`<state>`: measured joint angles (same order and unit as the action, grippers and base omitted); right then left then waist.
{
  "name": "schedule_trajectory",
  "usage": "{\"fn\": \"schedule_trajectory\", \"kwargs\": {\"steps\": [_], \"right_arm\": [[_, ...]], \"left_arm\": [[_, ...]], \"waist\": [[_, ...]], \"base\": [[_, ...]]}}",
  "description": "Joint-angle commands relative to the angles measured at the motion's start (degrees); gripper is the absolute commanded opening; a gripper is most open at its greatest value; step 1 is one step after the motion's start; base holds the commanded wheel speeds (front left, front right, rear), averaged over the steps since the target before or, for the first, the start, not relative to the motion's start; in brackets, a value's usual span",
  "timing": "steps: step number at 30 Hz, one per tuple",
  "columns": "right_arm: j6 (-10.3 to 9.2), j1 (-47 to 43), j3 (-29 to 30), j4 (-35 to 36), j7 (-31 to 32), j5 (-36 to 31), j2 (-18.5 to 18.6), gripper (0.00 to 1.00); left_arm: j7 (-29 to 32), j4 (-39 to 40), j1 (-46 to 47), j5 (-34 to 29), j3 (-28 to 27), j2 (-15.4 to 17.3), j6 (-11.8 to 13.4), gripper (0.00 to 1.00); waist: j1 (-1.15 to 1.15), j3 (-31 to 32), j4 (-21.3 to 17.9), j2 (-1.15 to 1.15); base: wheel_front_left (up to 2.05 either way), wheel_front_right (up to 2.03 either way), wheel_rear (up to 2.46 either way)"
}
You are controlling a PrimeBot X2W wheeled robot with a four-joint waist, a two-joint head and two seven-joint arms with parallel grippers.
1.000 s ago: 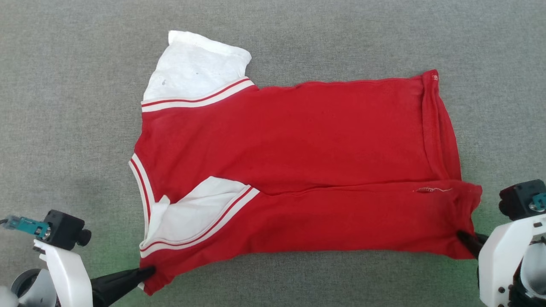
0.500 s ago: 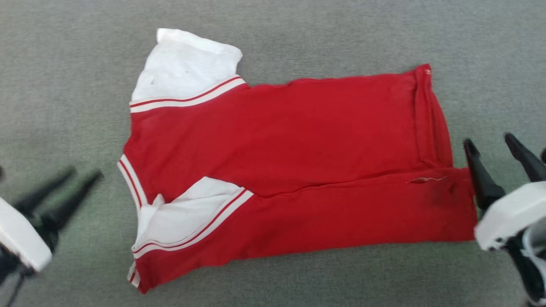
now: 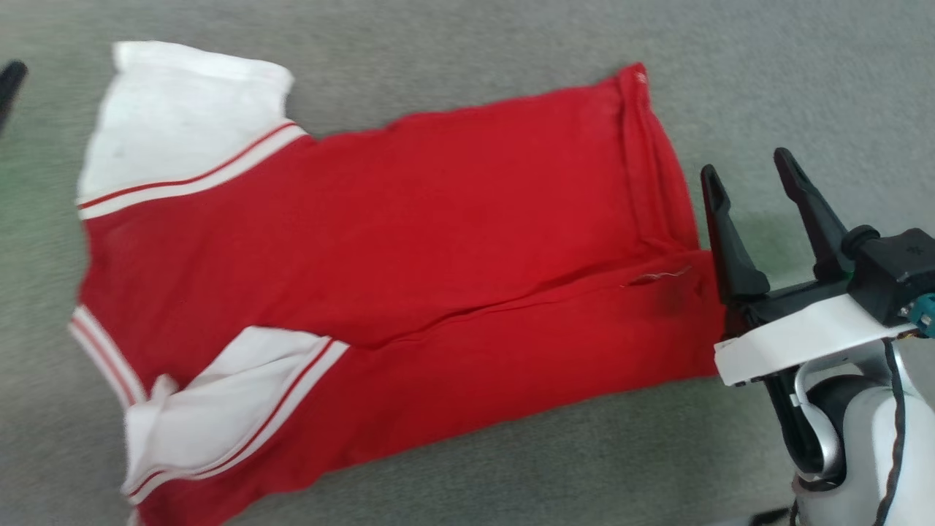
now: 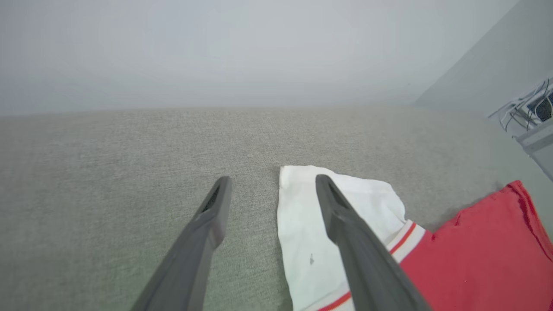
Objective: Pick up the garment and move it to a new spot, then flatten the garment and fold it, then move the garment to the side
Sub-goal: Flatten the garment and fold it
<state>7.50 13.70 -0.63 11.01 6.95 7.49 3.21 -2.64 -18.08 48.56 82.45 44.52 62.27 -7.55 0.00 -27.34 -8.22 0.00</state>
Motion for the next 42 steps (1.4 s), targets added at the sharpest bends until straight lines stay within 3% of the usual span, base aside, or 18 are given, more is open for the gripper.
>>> {"fn": "schedule_trajectory", "kwargs": {"steps": [1, 3, 8, 17, 18, 19, 21, 22, 30, 42], "right_arm": [[-0.05, 0.69, -0.69, -0.01, -1.30, 0.90, -0.29, 1.00], [-0.04, 0.02, -1.86, -0.28, -2.59, 2.81, -0.33, 1.00], [-0.04, -1.04, -3.01, -1.65, -4.15, 5.18, -0.34, 1.00], [-0.03, -0.14, -3.58, -4.06, -5.82, 6.54, -0.33, 1.00], [-0.03, 0.21, -3.95, -4.30, -5.45, 6.36, -0.33, 1.00], [-0.03, 0.55, -4.41, -4.51, -4.78, 5.90, -0.35, 1.00], [-0.04, 1.97, -5.08, -4.60, -3.28, 4.99, -0.30, 1.00], [-0.04, 2.83, -5.35, -4.59, -2.16, 4.64, -0.30, 1.00], [-0.04, 13.97, -8.59, -8.16, 13.38, 1.43, -0.32, 1.00], [-0.04, 31.42, -9.91, -16.45, 41.85, 4.11, 1.38, 1.00]], "left_arm": [[3.47, -2.26, 3.65, -1.43, 1.05, 0.18, 0.14, 1.00], [11.23, -6.26, 8.74, -3.68, 3.73, 0.56, 0.14, 1.00], [24.81, -9.93, 15.09, -2.12, 6.96, 1.18, 0.14, 1.00], [39.25, -7.02, 18.50, 0.91, 11.83, -0.42, 0.08, 1.00], [40.34, -6.49, 18.81, 1.28, 12.30, -0.51, 0.08, 0.89], [41.42, -5.71, 18.95, 1.29, 12.89, -0.55, 0.07, 0.48], [42.93, -4.47, 19.55, 1.16, 13.83, -0.31, 0.07, 0.05], [43.44, -3.77, 19.96, 0.56, 14.31, -0.24, 0.07, 0.00], [42.33, -2.17, 22.26, -0.48, 16.32, -1.10, 0.09, 0.00], [39.12, 1.62, 23.70, 0.37, 20.20, -2.58, 0.09, 0.00]], "waist": [[0.00, -3.16, -3.74, 0.00], [0.00, -4.63, -5.83, 0.00], [0.00, -6.51, -8.46, 0.00], [0.00, -7.77, -8.91, 0.00], [0.00, -7.88, -8.81, 0.00], [0.00, -8.00, -8.72, 0.00], [0.00, -8.28, -8.54, 0.00], [0.00, -8.50, -8.37, 0.00], [0.00, -9.72, -6.54, 0.00], [0.00, -10.80, -2.38, 0.00]], "base": [[0.00, 0.00, 0.00], [0.00, 0.00, 0.00], [0.00, 0.00, 0.00], [0.00, 0.00, 0.00], [0.00, 0.00, 0.00], [0.00, 0.00, 0.00], [0.00, 0.00, 0.00], [0.00, 0.00, 0.00], [0.00, 0.00, 0.00], [0.00, 0.00, 0.00]]}}
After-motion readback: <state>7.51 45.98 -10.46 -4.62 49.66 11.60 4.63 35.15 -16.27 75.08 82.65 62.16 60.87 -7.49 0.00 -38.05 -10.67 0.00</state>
